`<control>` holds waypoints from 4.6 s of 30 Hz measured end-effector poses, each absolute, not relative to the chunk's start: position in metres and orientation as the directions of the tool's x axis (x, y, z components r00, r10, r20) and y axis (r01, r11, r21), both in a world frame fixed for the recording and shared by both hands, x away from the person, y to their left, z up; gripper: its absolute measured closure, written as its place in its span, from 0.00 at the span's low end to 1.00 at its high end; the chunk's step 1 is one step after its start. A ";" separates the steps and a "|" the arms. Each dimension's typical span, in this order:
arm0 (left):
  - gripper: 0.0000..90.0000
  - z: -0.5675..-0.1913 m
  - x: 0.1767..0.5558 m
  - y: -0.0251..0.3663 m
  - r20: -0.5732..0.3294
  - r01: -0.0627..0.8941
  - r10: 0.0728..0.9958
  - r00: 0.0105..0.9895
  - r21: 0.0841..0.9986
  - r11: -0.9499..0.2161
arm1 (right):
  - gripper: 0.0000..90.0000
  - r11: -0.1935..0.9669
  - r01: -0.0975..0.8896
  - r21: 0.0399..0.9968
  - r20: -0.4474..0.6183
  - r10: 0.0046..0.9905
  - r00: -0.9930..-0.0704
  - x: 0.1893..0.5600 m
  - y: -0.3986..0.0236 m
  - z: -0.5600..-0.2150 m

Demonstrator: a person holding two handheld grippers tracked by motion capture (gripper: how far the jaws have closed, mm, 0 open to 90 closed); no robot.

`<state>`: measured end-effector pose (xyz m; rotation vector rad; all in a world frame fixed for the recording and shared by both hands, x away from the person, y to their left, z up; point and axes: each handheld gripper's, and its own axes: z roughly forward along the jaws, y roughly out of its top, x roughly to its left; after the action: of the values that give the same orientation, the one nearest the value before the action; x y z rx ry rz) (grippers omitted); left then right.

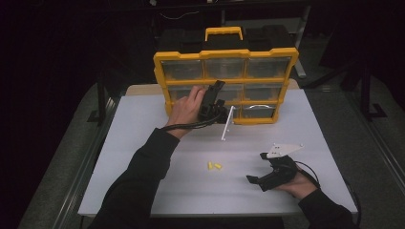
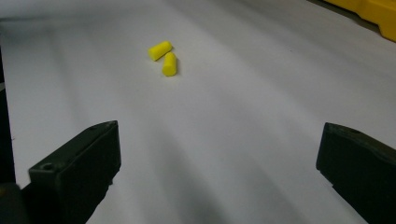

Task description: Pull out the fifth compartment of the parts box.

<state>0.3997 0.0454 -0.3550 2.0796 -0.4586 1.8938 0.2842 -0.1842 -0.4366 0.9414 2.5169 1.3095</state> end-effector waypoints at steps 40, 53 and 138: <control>0.78 -0.353 0.401 0.039 0.997 -0.353 -0.032 0.073 -0.005 -0.936 | 0.00 0.421 0.459 0.782 0.146 0.593 -0.792 0.284 -0.185 -0.436; 0.87 -0.353 0.400 0.037 0.998 -0.332 -0.036 0.057 -0.015 -0.943 | 0.00 0.420 0.459 0.783 0.145 0.593 -0.792 0.284 -0.185 -0.436; 0.89 -0.352 0.343 0.048 0.998 -0.407 -0.047 0.042 -0.025 -0.913 | 0.00 0.421 0.460 0.781 0.143 0.598 -0.789 0.284 -0.185 -0.437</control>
<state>0.3428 0.0478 -0.3518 2.0562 -0.4638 1.9519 0.2842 -0.1847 -0.4365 0.9434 2.5124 1.3051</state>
